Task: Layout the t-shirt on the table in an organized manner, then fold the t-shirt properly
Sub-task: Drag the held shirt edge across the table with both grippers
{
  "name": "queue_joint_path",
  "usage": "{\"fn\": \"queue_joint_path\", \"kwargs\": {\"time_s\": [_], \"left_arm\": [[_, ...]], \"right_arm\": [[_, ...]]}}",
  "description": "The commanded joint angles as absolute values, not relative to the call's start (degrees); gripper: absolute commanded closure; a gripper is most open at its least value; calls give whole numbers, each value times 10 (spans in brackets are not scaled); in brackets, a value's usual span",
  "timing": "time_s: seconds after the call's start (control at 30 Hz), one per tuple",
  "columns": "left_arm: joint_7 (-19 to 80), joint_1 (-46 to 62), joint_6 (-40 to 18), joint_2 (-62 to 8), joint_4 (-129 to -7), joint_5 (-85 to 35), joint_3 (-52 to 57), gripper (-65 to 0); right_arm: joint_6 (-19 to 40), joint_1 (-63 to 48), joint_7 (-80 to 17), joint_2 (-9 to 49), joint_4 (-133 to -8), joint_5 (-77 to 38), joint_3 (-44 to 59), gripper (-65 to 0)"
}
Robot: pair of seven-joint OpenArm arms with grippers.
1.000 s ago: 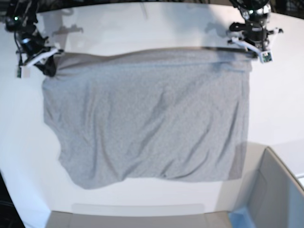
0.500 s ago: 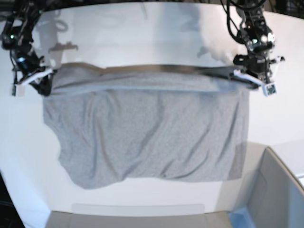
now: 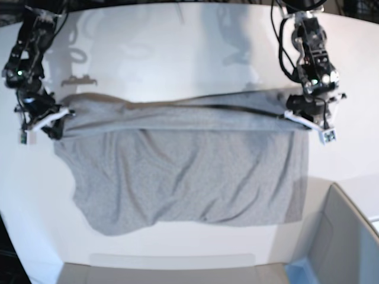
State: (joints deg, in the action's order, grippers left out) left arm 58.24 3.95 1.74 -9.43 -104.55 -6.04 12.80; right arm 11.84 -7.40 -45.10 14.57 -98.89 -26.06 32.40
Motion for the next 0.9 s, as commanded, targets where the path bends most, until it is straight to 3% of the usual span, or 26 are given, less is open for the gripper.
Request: {"fn": "queue_joint_path", "kwargs": {"time_s": [0.0,0.23,0.37,0.87], "left_arm": [[568,27,21,-100,-1052,-56,131,0],[570,-11,21,-101,-1031,-56,119,0],[568,-39,21,-138,-978,-56,67,0],[564,-85,22,-156,-941,-55,56,0]], "right_arm": [[119,-54,-431,155,-998,-260,325,0],[119,-7,-430,189,-953,-242,276,0],[118,18,-430,196,-924,-242,254,0],[118,105,-427,197,-850,-179,239,0]]}}
